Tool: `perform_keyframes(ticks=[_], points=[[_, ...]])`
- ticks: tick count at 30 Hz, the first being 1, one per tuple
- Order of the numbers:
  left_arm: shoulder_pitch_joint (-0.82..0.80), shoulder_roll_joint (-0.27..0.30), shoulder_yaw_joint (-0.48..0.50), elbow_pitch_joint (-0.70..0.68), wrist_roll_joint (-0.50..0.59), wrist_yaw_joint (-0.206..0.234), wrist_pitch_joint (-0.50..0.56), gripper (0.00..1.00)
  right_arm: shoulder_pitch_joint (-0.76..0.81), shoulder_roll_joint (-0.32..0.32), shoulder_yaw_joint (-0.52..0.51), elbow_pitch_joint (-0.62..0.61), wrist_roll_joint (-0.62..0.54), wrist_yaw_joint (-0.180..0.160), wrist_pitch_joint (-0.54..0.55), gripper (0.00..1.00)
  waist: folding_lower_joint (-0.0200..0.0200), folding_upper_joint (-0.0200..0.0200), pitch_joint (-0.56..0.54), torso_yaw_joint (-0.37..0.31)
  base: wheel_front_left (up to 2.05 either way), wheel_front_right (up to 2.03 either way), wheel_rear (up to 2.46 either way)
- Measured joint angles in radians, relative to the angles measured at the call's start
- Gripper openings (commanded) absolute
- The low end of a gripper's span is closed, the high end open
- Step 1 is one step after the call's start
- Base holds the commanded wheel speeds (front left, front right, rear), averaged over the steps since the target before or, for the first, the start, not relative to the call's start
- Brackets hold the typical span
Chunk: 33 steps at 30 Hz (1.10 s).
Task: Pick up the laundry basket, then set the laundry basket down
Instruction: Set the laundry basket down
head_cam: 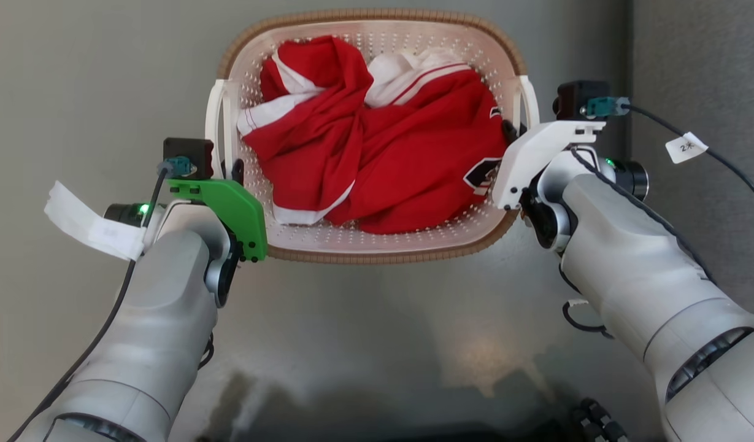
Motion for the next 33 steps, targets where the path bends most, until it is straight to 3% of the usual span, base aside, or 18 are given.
perform_keyframes(ticks=[33], points=[[-0.071, -0.004, -0.013, 0.042, 0.022, -0.005, -0.057, 0.00, -0.067, 0.002, 0.023, 0.024, -0.001, 0.000, -0.060, 0.00, -0.0001, 0.0000, 0.169, 0.009, 0.00, 0.00, 0.00]])
